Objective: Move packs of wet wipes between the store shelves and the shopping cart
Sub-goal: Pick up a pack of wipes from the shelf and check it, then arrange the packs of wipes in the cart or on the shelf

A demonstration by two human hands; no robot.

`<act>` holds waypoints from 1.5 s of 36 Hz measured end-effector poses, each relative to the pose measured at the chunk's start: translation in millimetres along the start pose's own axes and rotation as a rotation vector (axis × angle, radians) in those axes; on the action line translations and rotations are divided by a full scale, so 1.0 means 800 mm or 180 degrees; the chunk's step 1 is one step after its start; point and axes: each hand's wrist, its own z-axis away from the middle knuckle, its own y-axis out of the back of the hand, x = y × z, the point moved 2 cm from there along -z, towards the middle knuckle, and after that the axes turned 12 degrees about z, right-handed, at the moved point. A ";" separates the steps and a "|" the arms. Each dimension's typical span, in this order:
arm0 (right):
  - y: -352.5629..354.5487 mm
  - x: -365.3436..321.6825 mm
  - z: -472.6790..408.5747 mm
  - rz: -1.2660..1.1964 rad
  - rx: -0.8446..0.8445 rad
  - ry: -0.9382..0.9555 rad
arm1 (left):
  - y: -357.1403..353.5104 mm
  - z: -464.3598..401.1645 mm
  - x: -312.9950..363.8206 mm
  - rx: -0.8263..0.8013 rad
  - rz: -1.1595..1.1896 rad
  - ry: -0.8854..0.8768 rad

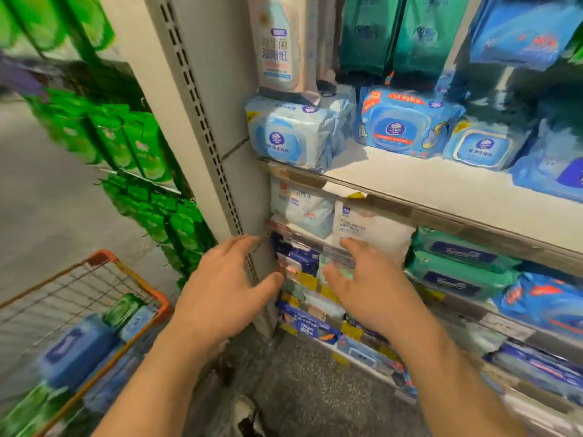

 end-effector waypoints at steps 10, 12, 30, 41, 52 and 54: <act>-0.050 -0.116 -0.005 0.0342 -0.0406 0.0705 | 0.070 0.100 -0.086 0.0761 0.0355 0.0819; -0.061 -0.145 0.000 0.0357 -0.0514 0.0839 | 0.084 0.121 -0.110 0.0840 0.0378 0.0956; -0.219 -0.476 0.090 0.1022 -0.1072 0.1953 | 0.234 0.365 -0.395 0.2008 0.0908 0.2213; -0.285 -0.591 0.110 0.0895 -0.1358 0.2153 | 0.277 0.413 -0.499 0.2027 0.1258 0.2485; -0.367 -0.657 0.039 0.0899 -0.1740 0.2291 | 0.291 0.376 -0.565 0.1901 0.1330 0.3001; -0.383 -0.671 0.021 0.0881 -0.1849 0.2338 | 0.293 0.364 -0.581 0.1862 0.1409 0.3145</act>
